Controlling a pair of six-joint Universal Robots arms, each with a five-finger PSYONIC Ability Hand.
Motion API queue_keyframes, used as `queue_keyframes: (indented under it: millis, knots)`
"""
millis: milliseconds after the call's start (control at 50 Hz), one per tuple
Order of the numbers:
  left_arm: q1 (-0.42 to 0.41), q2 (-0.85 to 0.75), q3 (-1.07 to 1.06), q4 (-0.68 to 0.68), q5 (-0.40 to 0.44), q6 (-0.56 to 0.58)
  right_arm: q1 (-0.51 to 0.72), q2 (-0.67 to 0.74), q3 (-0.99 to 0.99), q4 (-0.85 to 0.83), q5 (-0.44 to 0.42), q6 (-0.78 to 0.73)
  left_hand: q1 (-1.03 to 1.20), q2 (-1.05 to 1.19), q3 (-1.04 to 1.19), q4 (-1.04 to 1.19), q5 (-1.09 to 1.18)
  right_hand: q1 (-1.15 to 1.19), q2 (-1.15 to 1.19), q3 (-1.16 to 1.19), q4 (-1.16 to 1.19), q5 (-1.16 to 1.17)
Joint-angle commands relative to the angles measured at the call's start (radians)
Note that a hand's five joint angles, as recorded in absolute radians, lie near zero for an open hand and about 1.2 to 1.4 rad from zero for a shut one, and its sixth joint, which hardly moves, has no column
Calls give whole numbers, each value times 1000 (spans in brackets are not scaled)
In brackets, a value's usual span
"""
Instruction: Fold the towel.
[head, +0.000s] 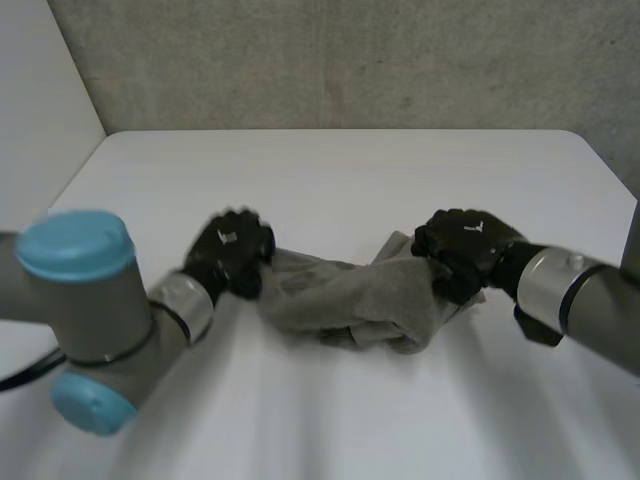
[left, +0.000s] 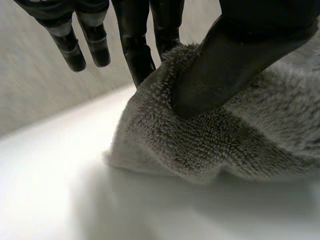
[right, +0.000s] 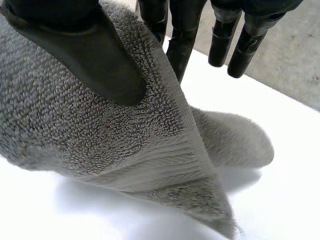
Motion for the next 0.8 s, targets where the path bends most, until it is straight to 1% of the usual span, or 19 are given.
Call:
queue_keyframes:
  millis: [20, 40, 60, 100, 120, 160, 180, 220, 240, 260, 280, 320, 400, 440, 480, 580, 660, 780, 800]
  knots:
    - [57, 61, 223, -17, 18, -2, 6, 69, -341, 179, 41, -204, 101, 68, -52, -59, 76, 104, 116, -43, -76, 76]
    - [57, 61, 224, -17, 18, -2, 6, 62, -433, 177, 69, -193, 101, 68, -52, -59, 76, 104, 116, -43, -76, 76]
    - [54, 81, 272, -33, 21, -2, 6, 62, -434, 177, 69, -193, 101, 68, -52, -59, 76, 104, 116, -43, -76, 76]
    - [49, 115, 308, -49, 25, -2, 8, 4, -553, 84, 121, -129, 101, 68, -52, -59, 76, 104, 116, -43, -76, 76]
    - [43, 157, 328, -53, 29, -6, 8, 4, -553, 84, 121, -129, 101, 68, -52, -59, 76, 104, 116, -43, -76, 76]
    - [38, 201, 328, -52, 30, -10, 9, -85, -499, -113, 126, -48, 101, 68, -52, -59, 76, 104, 116, -43, -76, 76]
    - [38, 249, 313, -50, 32, -16, 9, -85, -498, -114, 126, -48, 101, 68, -52, -59, 76, 104, 116, -43, -76, 76]
    - [40, 282, 285, -49, 32, -23, 14, -139, -353, -279, 110, -9, 101, 68, -52, -59, 76, 104, 116, -43, -76, 76]
    - [40, 302, 250, -47, 33, -31, 14, -139, -353, -280, 110, -9, 101, 68, -52, -59, 76, 104, 116, -43, -76, 76]
    - [40, 302, 250, -47, 33, -31, 20, -141, -286, -301, 91, -21, 101, 68, -52, -59, 76, 104, 116, -43, -76, 76]
    - [44, 308, 209, -46, 33, -39, 20, -141, -285, -301, 90, -21, 101, 68, -52, -59, 76, 104, 116, -43, -76, 76]
    - [43, 308, 169, -44, 35, -40, 31, -107, -192, -295, 54, -78, 101, 68, -52, -59, 76, 104, 116, -43, -76, 76]
    - [46, 296, 34, -35, 35, -36, 32, -36, -141, -274, 47, -163, 101, 68, -52, -59, 76, 104, 116, -43, -76, 76]
    - [47, 284, -7, -27, 33, -34, 32, -7, -122, -248, 49, -209, 101, 68, -52, -59, 76, 104, 116, -43, -76, 76]
    - [49, 279, -45, -15, 33, -34, 25, 8, -83, -167, 52, -280, 101, 68, -52, -59, 76, 104, 116, -43, -76, 76]
    - [61, 278, -144, 14, 33, -26, 14, 4, 14, -70, 43, -340, 101, 68, -52, -59, 76, 104, 116, -43, -76, 76]
    - [60, 276, -199, 12, 35, 18, 11, -19, 56, -60, 47, -348, 101, 68, -52, -59, 76, 104, 116, -43, -76, 76]
    - [43, 271, -247, 12, 35, 44, -47, -78, 143, -39, 29, -348, 101, 68, -52, -59, 76, 88, 99, -43, -76, 60]
    - [35, 270, -264, 12, 35, 46, -50, -82, 155, -30, 29, -348, 101, 68, -52, -59, 76, -142, -130, -43, -76, -170]
